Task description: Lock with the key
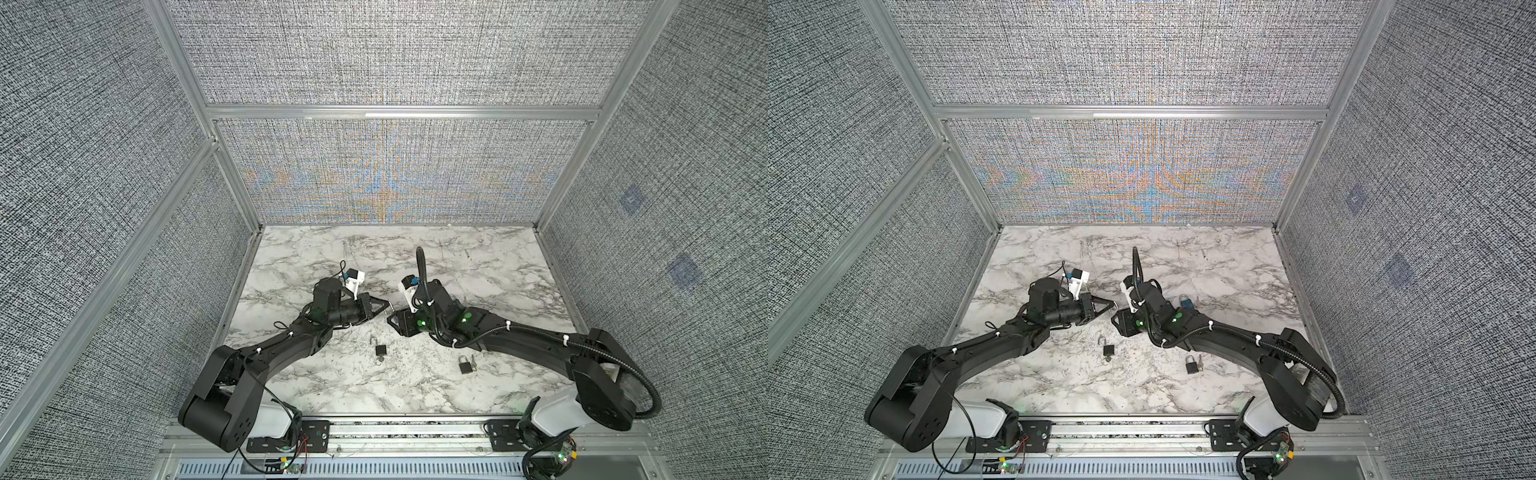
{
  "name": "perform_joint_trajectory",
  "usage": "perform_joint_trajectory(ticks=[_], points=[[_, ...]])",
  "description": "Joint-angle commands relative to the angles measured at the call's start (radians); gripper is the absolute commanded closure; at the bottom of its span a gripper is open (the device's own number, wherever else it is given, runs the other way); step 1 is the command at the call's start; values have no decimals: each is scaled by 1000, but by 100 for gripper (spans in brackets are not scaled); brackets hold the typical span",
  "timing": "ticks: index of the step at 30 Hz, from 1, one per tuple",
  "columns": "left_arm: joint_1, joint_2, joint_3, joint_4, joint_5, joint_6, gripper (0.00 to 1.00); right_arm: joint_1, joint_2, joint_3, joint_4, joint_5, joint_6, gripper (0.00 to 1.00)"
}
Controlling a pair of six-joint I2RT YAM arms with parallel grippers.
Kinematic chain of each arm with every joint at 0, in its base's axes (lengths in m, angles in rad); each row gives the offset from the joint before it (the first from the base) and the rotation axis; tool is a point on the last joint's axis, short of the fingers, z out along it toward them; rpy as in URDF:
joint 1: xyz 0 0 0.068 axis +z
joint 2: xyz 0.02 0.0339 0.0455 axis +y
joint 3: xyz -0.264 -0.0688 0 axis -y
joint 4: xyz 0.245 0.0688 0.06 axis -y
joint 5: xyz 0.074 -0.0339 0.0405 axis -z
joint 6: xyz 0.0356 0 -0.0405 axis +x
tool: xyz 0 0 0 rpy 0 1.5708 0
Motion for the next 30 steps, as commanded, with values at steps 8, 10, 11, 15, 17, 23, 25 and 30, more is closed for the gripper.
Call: perform_joint_trajectory(ticks=[8,10,11,15,17,23,25,30], points=[[-2,-17,12,17,-10,-8,100,6,21,2,46,27,-5,78],[-1,-19,12,16,-11,-8,100,7,18,-3,48,33,-4,87],[-1,-19,14,14,-8,-5,100,6,14,-4,47,36,-2,90],[0,-31,13,-2,-14,9,100,4,-1,-13,41,29,0,100],[1,-35,14,-13,-18,17,100,0,-10,-17,35,9,0,100],[2,-51,17,-46,-19,50,97,-30,-27,-8,14,-139,-1,100],[3,-56,21,-75,-31,70,72,-41,-22,3,5,-206,-1,100],[22,-83,28,-141,-56,113,60,-58,-7,29,-45,-306,-17,100]])
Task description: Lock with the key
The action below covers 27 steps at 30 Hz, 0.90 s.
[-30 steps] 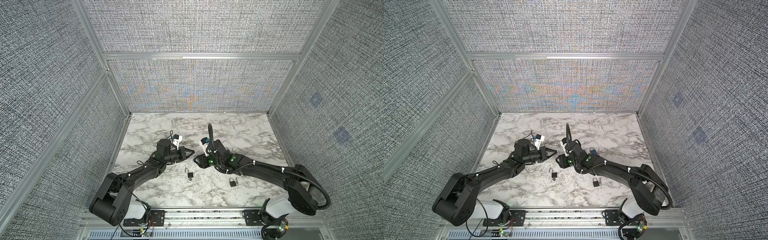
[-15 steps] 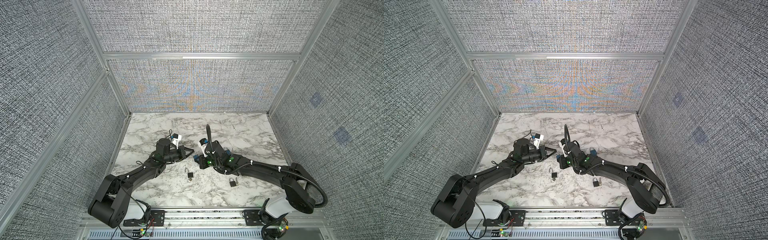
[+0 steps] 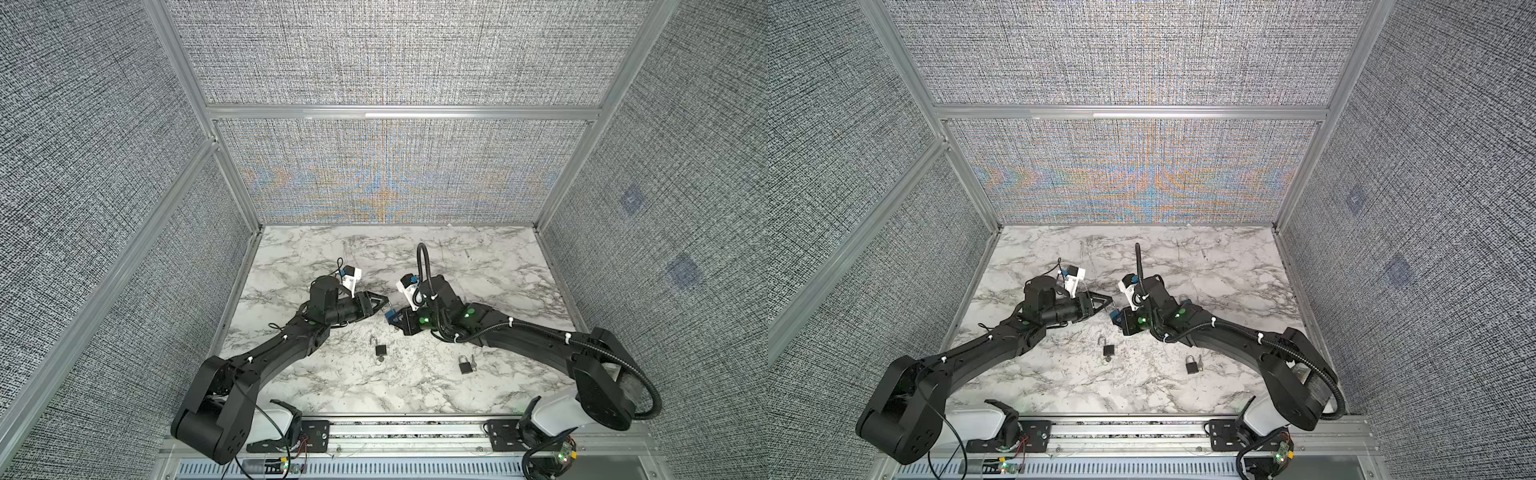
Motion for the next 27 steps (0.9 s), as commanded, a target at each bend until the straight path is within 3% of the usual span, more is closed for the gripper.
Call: perform_joint_trajectory(ticks=[1,8,15,27], points=[[12,-27,5,-48,-23,50,59,-9,5,19,-28,-108,-13,100],[29,-140,-3,-195,-105,133,57,-52,-10,42,-61,-238,-15,100],[35,-227,-19,-187,-126,225,57,-82,-47,26,-89,-340,-50,100],[35,-99,94,-237,71,289,57,-107,-89,-22,-106,-442,-81,100]])
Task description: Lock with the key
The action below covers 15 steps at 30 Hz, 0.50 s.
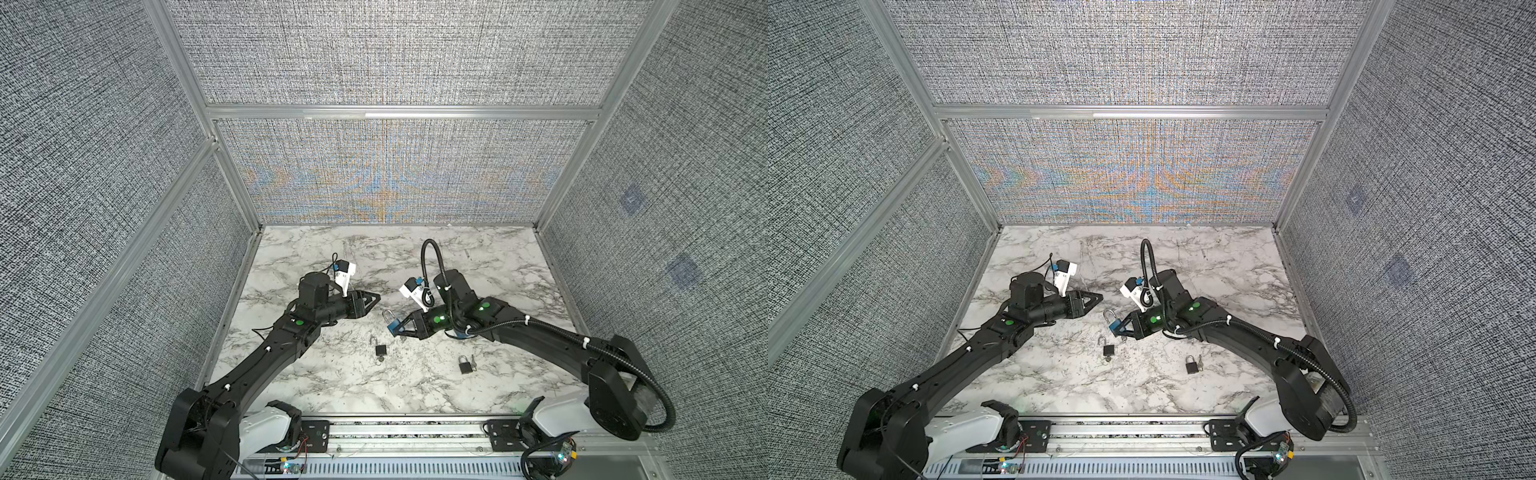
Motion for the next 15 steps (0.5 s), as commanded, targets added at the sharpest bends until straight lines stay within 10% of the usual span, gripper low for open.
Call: perform_joint_trajectory(ticks=[1,15], points=[[3,39,31,-12,101,33,56,-5,-12,-10,19,-51,-10,100],[-11,100,82,-62,250,135,58,-20,12,-14,106,-118,45,100]])
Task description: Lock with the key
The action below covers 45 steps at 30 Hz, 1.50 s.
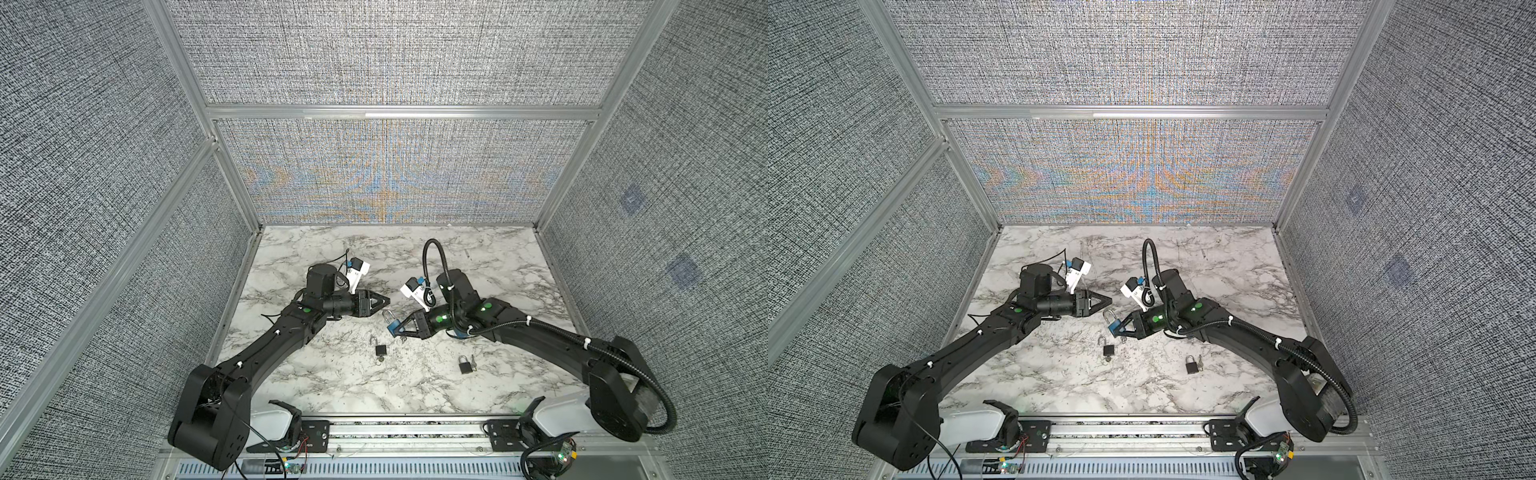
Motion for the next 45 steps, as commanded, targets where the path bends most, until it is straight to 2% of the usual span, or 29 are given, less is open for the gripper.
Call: perform_joint_trajectory(ticks=[1,10,24,32,36,45], points=[[-8,-2,8,-33,49,50,58,-8,13,1,60,-55,16,100],[-9,-23,1,-95,32,84,61,-38,23,1,106,-119,53,100],[-7,-64,-27,-43,31,50,62,-39,21,2,94,-133,50,100],[-7,-69,-31,-20,53,44,67,-39,19,2,92,-137,53,100],[-7,-67,-29,-13,53,41,70,-39,21,1,94,-140,56,100],[-8,-66,-42,-16,63,45,92,-39,19,2,142,-177,97,100]])
